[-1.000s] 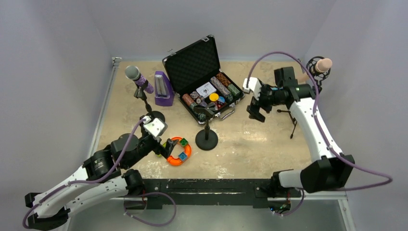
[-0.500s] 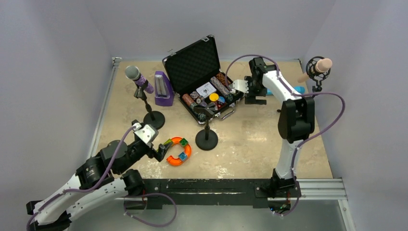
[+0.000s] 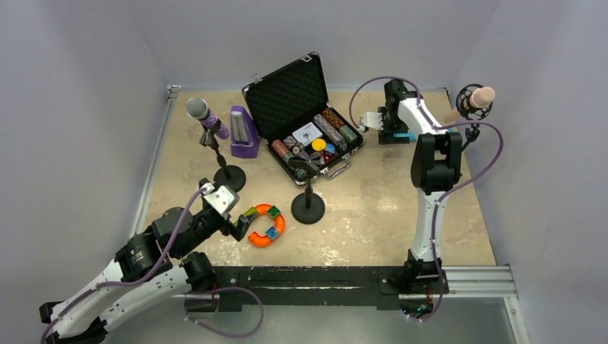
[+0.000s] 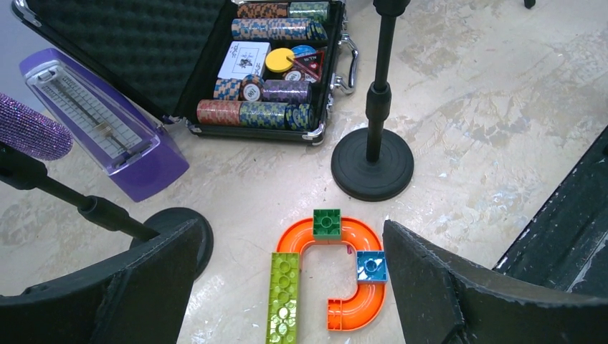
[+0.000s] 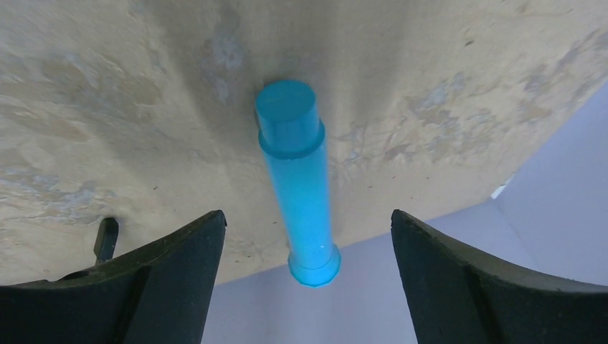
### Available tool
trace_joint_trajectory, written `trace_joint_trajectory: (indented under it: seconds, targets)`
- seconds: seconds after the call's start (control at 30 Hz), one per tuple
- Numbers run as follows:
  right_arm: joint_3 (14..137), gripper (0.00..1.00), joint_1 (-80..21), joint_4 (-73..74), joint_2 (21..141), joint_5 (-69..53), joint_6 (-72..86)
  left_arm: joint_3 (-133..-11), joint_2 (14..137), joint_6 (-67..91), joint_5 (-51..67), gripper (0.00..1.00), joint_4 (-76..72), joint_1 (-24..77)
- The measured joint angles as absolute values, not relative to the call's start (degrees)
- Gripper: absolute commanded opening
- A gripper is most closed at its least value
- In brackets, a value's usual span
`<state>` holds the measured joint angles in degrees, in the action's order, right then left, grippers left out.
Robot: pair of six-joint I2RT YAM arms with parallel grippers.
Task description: Attach the microphones to the stand
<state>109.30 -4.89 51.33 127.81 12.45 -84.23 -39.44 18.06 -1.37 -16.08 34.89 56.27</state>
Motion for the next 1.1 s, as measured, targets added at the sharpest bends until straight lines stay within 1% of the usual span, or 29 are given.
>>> trace_joint_trajectory:
  seconds: [0.27, 0.4, 0.53, 0.6, 0.7, 0.73, 0.83, 0.93, 1.1]
  targets:
    - [111.4, 0.84, -0.4, 51.6, 132.7, 11.5, -85.1, -39.4, 18.7, -2.3, -15.1, 1.0, 34.9, 55.2]
    - [113.6, 0.79, -0.3, 51.9, 134.6, 9.6, -85.9, -39.0, 18.7, -2.7, -14.6, 1.0, 34.9, 54.9]
    - [115.0, 0.7, -0.3, 52.1, 135.7, 8.3, -86.8, -38.7, 18.7, -2.7, -14.0, 1.0, 34.9, 54.7]
    - [115.0, 0.65, -0.3, 52.8, 135.8, 7.9, -87.4, -38.7, 18.7, -2.7, -13.8, 1.0, 34.8, 54.5]
    - [115.1, 0.49, -0.3, 53.6, 135.8, 7.2, -88.1, -38.7, 18.7, -2.8, -13.6, 1.0, 34.8, 54.4]
    - [115.1, 0.45, -0.3, 54.0, 135.8, 6.7, -88.2, -38.7, 18.7, -2.8, -13.6, 1.0, 34.8, 54.4]
    - [115.5, 0.36, -0.3, 55.0, 135.8, 6.1, -88.6, -38.7, 18.7, -2.8, -13.6, 1.0, 34.8, 54.2]
    - [115.9, 0.23, -0.3, 55.5, 135.8, 5.5, -88.7, -38.7, 18.7, -2.8, -13.5, 1.0, 34.9, 54.0]
    - [115.9, 0.07, -0.3, 55.7, 135.8, 4.9, -88.4, -38.7, 18.7, -2.9, -13.1, 1.0, 34.9, 54.0]
